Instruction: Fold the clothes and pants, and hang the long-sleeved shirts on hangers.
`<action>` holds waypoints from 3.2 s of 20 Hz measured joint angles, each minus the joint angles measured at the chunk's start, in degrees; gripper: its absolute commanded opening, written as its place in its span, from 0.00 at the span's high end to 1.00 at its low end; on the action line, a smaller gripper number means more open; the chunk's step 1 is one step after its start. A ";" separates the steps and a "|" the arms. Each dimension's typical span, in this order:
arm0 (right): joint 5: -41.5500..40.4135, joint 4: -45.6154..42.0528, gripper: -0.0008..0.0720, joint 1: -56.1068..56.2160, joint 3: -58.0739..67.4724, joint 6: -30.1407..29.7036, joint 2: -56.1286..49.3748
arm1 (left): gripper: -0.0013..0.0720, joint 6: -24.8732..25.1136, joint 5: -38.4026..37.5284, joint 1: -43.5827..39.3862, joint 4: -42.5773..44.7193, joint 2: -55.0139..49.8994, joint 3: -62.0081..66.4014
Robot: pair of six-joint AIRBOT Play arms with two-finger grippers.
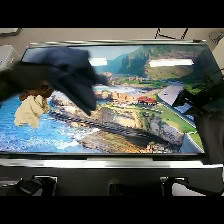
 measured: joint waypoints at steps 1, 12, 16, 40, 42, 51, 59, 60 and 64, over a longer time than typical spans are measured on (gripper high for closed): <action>0.46 -0.28 0.07 0.00 0.00 -0.37 0.63 | 0.95 -0.44 1.36 -4.15 -0.11 -2.16 -1.44; -0.24 -1.07 0.06 0.02 -2.23 -2.25 4.26 | 0.02 -5.88 2.69 -14.16 -6.86 -31.41 -7.54; -2.84 1.25 0.06 0.07 -8.44 -3.61 4.35 | 0.02 -1.66 -6.36 -3.26 -5.66 -30.47 -1.29; -18.60 12.41 0.04 17.73 -38.23 -7.78 4.37 | 0.94 15.37 2.62 1.38 -18.78 -42.18 -17.42; -21.66 15.26 0.04 21.44 -41.00 -7.58 4.37 | 0.94 15.74 2.71 1.27 -18.82 -41.51 -17.40; -37.62 25.20 0.70 35.47 -44.76 -2.97 4.37 | 0.94 16.57 2.19 1.05 -18.82 -37.57 -17.40; -36.94 20.06 0.95 37.31 -38.36 -1.77 4.98 | 0.94 16.61 1.09 3.69 -15.10 -29.62 -16.00; -35.54 16.65 0.94 37.35 -34.73 -1.22 5.46 | 0.94 16.61 0.52 4.92 -13.25 -27.30 -14.75; -30.08 -4.28 0.94 37.38 -13.51 4.57 8.24 | 0.94 16.61 -1.88 11.34 -6.10 -16.26 -5.62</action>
